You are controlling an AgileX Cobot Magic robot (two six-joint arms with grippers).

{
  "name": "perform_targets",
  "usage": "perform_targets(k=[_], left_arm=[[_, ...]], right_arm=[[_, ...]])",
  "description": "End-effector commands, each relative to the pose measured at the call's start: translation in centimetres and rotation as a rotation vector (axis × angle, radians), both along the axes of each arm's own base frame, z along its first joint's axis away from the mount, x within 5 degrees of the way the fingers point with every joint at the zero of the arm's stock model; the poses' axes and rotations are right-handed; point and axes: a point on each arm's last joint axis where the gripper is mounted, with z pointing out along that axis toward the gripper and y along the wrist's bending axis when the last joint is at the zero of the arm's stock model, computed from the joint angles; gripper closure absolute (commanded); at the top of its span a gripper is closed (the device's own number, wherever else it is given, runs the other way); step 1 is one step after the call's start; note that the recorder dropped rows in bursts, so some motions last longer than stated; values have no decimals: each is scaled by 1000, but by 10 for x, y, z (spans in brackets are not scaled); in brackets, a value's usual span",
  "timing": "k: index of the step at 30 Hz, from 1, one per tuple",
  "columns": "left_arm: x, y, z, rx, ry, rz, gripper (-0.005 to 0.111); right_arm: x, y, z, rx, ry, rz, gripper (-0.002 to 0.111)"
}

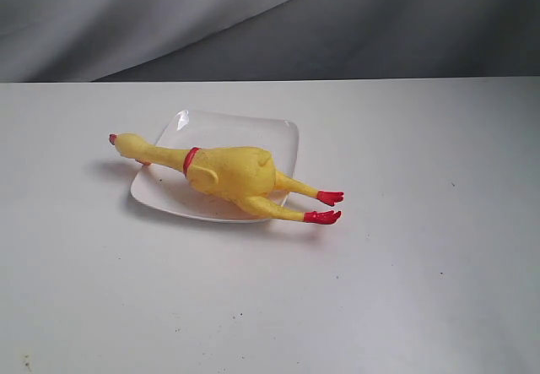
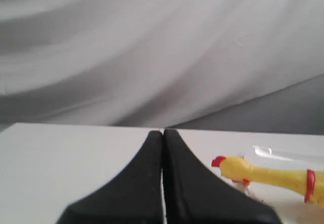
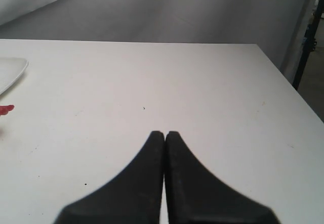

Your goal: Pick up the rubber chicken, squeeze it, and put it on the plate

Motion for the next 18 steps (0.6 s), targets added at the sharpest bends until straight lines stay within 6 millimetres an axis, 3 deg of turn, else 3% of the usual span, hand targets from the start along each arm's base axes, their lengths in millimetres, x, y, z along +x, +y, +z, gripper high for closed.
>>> perform_targets(k=[1, 6, 18], left_arm=[[3, 0, -26, -51, 37, -1, 106], [1, 1, -42, -116, 206, 12, 106], [1, 1, -42, -112, 203, 10, 106]], right_arm=[[0, 0, -1, 1, -1, -8, 108], [0, 0, -1, 1, -1, -8, 108], [0, 0, -1, 1, -1, -8, 108]])
